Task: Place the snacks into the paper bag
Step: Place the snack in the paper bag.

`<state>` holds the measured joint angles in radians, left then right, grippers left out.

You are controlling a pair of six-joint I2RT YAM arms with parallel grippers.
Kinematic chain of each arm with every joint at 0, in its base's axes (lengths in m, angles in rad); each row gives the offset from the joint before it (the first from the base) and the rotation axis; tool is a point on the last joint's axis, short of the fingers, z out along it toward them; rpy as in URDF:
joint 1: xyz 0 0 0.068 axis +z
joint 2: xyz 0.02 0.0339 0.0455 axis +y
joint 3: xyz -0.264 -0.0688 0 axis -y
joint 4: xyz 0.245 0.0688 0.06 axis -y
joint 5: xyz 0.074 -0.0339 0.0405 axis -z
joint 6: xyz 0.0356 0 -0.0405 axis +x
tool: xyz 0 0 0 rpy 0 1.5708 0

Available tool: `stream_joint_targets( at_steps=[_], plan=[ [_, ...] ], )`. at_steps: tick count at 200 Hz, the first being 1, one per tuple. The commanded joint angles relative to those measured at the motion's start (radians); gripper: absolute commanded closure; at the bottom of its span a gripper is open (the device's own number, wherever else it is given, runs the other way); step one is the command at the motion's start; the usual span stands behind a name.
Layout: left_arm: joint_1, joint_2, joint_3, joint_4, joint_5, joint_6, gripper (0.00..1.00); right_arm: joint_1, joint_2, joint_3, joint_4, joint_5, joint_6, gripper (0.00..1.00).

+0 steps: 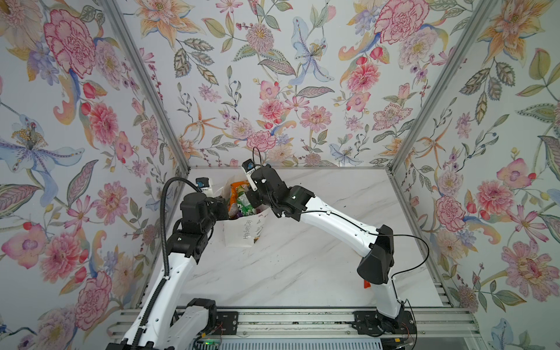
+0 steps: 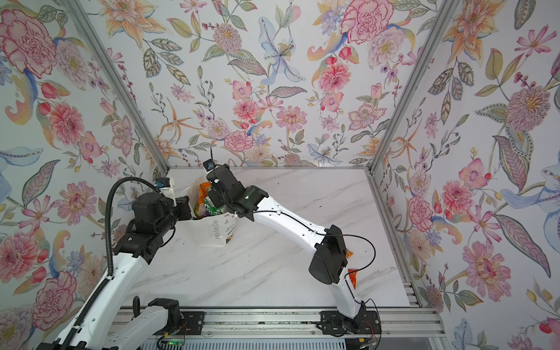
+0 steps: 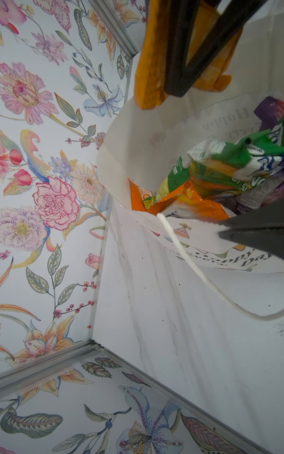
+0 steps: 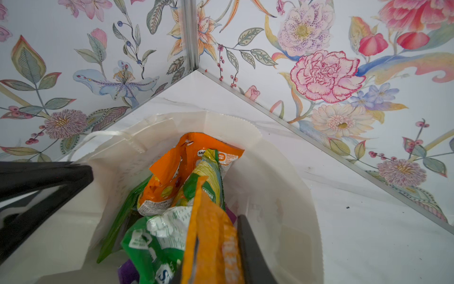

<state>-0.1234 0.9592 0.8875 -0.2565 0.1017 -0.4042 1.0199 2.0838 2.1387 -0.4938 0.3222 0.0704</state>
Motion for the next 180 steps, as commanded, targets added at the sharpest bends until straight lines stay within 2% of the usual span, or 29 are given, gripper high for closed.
stream_joint_targets(
  at_steps=[1,61,180],
  plan=[
    [0.010,-0.019,-0.017,0.023,0.019,0.004,1.00,0.005,0.030,0.057,-0.033,0.051,-0.044,0.98],
    [0.011,-0.018,-0.018,0.022,0.018,0.004,1.00,0.000,0.118,0.128,-0.069,0.054,-0.064,0.97],
    [0.011,-0.017,-0.018,0.021,0.016,0.004,1.00,-0.011,0.162,0.167,-0.097,0.038,-0.062,0.90]
  ],
)
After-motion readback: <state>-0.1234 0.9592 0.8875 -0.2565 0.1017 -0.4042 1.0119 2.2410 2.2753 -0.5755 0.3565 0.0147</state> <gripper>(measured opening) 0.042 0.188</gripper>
